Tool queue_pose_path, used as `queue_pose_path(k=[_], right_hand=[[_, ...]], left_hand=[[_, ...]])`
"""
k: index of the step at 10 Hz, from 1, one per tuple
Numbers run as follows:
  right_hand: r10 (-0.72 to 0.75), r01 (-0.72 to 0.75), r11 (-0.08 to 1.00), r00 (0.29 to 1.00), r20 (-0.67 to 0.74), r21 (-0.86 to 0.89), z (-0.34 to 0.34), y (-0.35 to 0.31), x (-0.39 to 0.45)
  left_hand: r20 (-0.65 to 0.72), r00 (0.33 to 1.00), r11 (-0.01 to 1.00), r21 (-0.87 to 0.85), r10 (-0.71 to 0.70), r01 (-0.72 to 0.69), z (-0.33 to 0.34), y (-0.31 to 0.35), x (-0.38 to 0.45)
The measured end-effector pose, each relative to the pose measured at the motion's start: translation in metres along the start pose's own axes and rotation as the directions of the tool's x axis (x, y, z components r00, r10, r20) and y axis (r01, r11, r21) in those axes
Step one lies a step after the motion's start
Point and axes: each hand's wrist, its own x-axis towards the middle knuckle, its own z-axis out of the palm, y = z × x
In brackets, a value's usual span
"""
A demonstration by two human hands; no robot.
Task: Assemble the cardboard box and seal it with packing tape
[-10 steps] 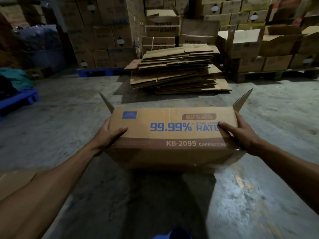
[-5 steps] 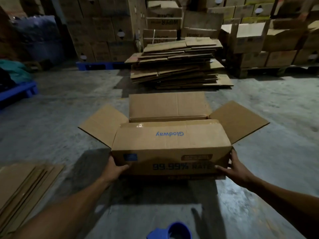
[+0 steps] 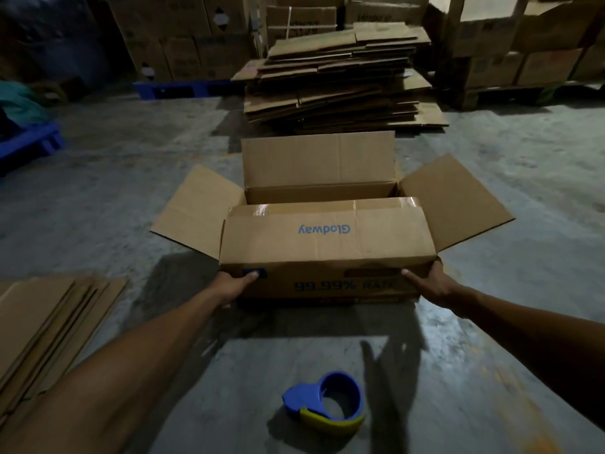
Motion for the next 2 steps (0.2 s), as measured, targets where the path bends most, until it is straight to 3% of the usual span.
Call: queue_pose_path(k=[1, 2], right_hand=[[0.085, -0.086, 0.996, 0.996, -0.037, -0.029, 0.006, -0.003, 0.002], [0.151, -0.152, 0.984, 0.988, -0.02, -0.097, 0.021, 0.006, 0.002]], left_hand=[[-0.063, 0.998, 0.994, 0.109, -0.017, 0.024, 0.002, 0.002, -0.01], [-0.042, 0.999, 0.968, 0.247, -0.021, 0.031, 0.013, -0.012, -0.015]])
